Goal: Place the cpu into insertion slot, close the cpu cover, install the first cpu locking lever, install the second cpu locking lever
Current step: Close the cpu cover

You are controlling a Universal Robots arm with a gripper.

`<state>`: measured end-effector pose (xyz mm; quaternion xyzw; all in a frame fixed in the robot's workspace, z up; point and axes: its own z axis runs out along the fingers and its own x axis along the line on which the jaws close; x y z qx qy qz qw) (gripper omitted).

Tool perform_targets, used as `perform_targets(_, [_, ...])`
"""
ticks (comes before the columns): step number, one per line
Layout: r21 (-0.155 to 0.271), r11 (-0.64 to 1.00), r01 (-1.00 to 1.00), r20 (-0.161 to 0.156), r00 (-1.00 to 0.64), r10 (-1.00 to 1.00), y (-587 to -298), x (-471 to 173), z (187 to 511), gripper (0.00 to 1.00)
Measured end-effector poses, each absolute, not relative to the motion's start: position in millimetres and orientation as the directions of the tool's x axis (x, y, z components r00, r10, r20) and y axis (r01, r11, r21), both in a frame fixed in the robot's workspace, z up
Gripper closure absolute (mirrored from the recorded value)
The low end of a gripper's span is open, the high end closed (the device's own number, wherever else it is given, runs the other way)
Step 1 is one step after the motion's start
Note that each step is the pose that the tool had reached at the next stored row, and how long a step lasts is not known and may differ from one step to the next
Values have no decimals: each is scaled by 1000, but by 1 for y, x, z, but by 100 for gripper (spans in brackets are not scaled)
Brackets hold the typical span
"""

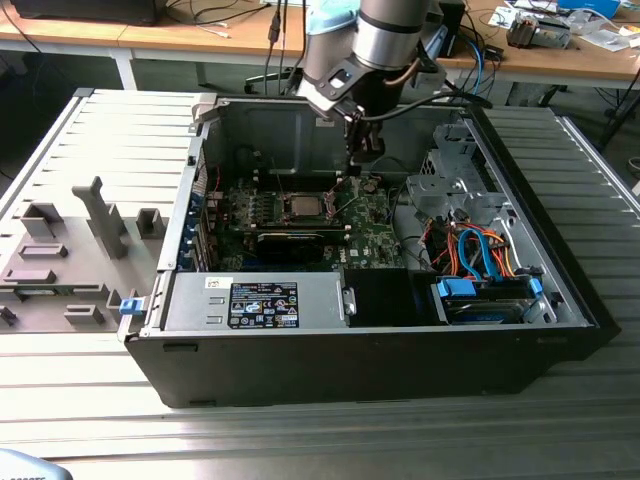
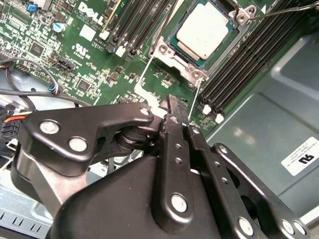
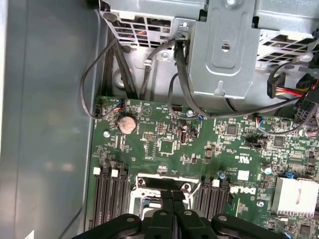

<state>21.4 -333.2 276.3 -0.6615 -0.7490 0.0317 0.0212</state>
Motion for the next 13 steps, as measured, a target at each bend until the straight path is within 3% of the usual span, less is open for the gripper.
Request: perform_targets(13, [-81, 123, 989, -9, -124, 992, -333, 32, 272, 89])
